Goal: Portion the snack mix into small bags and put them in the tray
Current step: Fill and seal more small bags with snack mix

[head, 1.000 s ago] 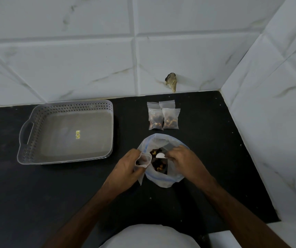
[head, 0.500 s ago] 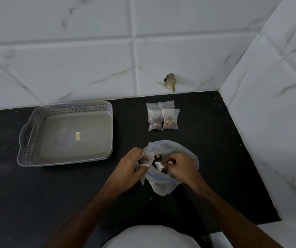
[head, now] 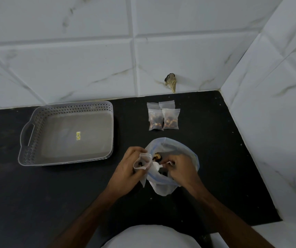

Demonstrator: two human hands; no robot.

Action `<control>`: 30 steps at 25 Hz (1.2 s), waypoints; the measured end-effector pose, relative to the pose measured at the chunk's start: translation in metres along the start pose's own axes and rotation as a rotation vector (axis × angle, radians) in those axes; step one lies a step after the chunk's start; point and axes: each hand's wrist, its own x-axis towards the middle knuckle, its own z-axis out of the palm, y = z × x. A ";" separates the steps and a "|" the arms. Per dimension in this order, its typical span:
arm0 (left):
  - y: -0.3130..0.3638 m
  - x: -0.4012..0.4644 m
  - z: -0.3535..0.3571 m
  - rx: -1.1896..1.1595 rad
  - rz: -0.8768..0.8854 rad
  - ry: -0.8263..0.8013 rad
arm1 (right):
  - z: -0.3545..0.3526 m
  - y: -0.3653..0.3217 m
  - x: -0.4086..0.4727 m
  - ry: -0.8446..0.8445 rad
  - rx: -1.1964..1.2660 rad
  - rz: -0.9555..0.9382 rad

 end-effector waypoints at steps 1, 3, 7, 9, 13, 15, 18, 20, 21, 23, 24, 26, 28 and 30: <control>0.001 -0.004 0.001 -0.073 -0.045 0.056 | 0.000 -0.002 -0.001 -0.007 -0.041 -0.017; 0.000 -0.011 0.003 -0.177 -0.121 0.128 | -0.001 -0.001 -0.002 0.013 -0.184 -0.037; -0.015 -0.019 0.012 -0.306 -0.355 0.038 | -0.005 0.003 0.004 -0.051 -0.443 -0.122; -0.020 -0.019 0.015 -0.366 -0.487 -0.043 | -0.001 -0.003 0.012 -0.103 -0.534 -0.091; -0.025 -0.014 0.021 -0.492 -0.634 -0.151 | 0.001 -0.010 0.011 -0.097 -0.354 -0.064; -0.021 -0.013 0.023 -0.517 -0.694 -0.161 | -0.003 -0.008 0.003 -0.020 -0.317 -0.098; -0.020 -0.018 0.032 -0.547 -0.779 -0.147 | -0.007 -0.004 -0.011 0.013 -0.308 -0.112; -0.024 -0.022 0.037 -0.593 -0.808 -0.157 | -0.007 -0.003 -0.013 0.048 -0.249 -0.085; -0.025 -0.023 0.039 -0.625 -0.811 -0.159 | -0.006 -0.002 -0.014 0.049 -0.239 -0.083; -0.024 -0.022 0.041 -0.687 -0.797 -0.134 | -0.003 0.000 -0.017 0.036 -0.215 -0.068; -0.023 -0.020 0.042 -0.707 -0.789 -0.107 | -0.002 -0.001 -0.017 0.048 -0.183 -0.058; -0.021 -0.015 0.042 -0.731 -0.778 -0.044 | 0.002 -0.003 -0.016 0.078 -0.086 -0.032; -0.024 -0.009 0.042 -0.726 -0.769 -0.006 | 0.001 -0.008 -0.013 0.072 0.019 0.015; -0.028 -0.005 0.041 -0.703 -0.762 -0.005 | -0.002 -0.011 -0.011 0.087 0.038 0.016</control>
